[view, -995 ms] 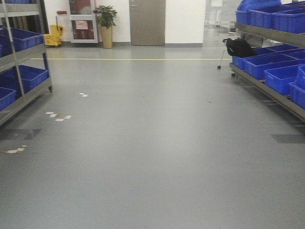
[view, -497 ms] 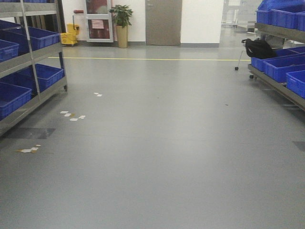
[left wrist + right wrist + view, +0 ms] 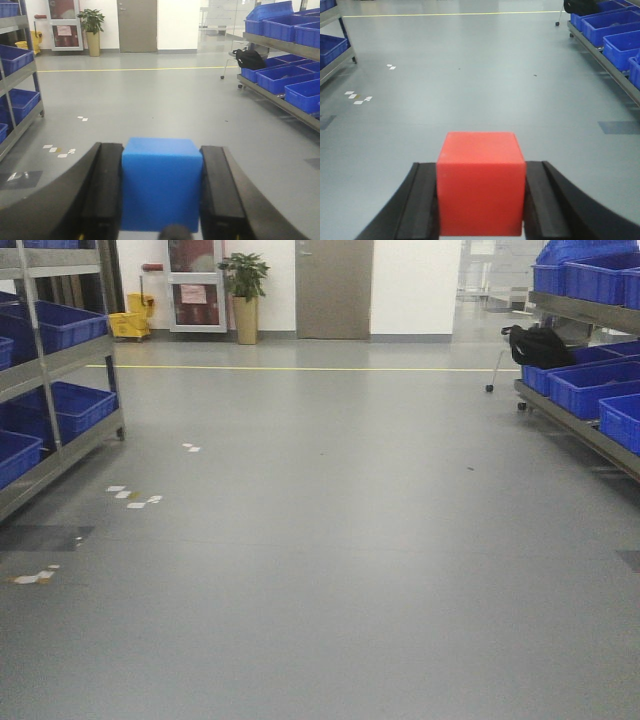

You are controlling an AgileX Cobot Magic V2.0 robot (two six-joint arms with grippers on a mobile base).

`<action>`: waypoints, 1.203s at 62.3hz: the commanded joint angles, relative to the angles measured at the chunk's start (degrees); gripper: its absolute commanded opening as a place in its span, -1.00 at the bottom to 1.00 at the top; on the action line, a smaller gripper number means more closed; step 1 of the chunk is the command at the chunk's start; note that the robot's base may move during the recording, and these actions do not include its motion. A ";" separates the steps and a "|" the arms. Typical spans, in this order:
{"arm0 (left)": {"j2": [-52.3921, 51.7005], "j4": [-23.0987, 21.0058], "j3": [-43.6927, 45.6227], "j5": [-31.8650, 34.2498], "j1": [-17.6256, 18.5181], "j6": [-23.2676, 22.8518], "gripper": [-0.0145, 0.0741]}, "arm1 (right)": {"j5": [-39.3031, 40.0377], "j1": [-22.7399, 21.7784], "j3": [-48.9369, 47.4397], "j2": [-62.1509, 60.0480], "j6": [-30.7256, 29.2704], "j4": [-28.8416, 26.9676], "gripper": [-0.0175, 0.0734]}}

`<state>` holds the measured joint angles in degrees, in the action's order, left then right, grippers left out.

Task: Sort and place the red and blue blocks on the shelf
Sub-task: 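Turn the base toward the shelf of blue bins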

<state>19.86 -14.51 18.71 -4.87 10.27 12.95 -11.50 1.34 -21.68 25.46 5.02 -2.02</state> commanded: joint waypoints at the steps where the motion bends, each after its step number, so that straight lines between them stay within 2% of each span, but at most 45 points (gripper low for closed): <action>1: 0.34 -0.19 1.87 4.87 0.05 0.16 -0.39 | 4.87 -0.31 -1.63 0.13 -0.53 0.43 -0.50; 75: 0.34 -0.19 1.87 4.87 0.05 0.16 -0.39 | 4.87 -0.31 -1.63 0.13 -0.53 0.43 -0.50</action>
<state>19.86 -14.51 18.71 -4.87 10.27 12.95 -11.59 1.34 -21.68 25.46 5.02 -2.02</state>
